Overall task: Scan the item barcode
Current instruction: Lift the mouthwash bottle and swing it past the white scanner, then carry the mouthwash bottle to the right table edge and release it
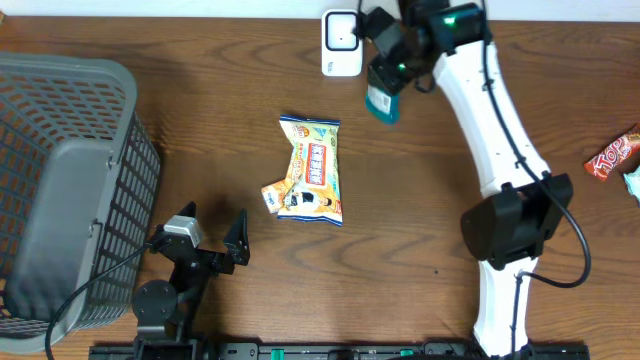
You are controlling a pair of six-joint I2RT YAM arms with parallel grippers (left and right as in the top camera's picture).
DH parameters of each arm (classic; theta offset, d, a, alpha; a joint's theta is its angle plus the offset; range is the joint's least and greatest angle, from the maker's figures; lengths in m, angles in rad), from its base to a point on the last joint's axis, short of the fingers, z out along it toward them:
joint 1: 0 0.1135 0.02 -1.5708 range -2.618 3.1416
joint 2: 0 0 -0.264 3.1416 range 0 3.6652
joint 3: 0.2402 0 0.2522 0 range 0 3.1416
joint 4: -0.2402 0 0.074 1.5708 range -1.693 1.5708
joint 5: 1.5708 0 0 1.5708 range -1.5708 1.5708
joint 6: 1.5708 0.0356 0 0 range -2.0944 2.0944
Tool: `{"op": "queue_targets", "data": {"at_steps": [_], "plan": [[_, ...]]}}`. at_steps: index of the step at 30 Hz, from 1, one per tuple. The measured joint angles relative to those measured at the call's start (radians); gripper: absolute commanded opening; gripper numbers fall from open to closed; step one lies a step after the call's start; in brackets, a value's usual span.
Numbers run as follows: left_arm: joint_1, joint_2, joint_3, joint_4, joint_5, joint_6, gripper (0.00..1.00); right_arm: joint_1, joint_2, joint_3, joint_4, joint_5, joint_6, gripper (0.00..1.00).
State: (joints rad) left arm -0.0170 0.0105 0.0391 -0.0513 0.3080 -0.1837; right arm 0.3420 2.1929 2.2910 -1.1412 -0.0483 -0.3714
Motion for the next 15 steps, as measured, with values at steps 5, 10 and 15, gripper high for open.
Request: {"op": "queue_targets", "data": {"at_steps": [5, 10, 15], "plan": [[0.000, 0.000, 0.000, 0.000, 0.000, 0.000, 0.98, 0.053, 0.002, -0.002, 0.166, 0.293, 0.074, 0.02], [0.000, 0.000, 0.000, 0.000, 0.000, 0.000, 0.98, 0.094, 0.025, -0.002, 0.301, 0.488, 0.104, 0.02], [0.000, 0.000, 0.000, 0.000, 0.000, 0.000, 0.98, 0.143, 0.108, -0.002, 0.503, 0.667, 0.084, 0.01]]}}
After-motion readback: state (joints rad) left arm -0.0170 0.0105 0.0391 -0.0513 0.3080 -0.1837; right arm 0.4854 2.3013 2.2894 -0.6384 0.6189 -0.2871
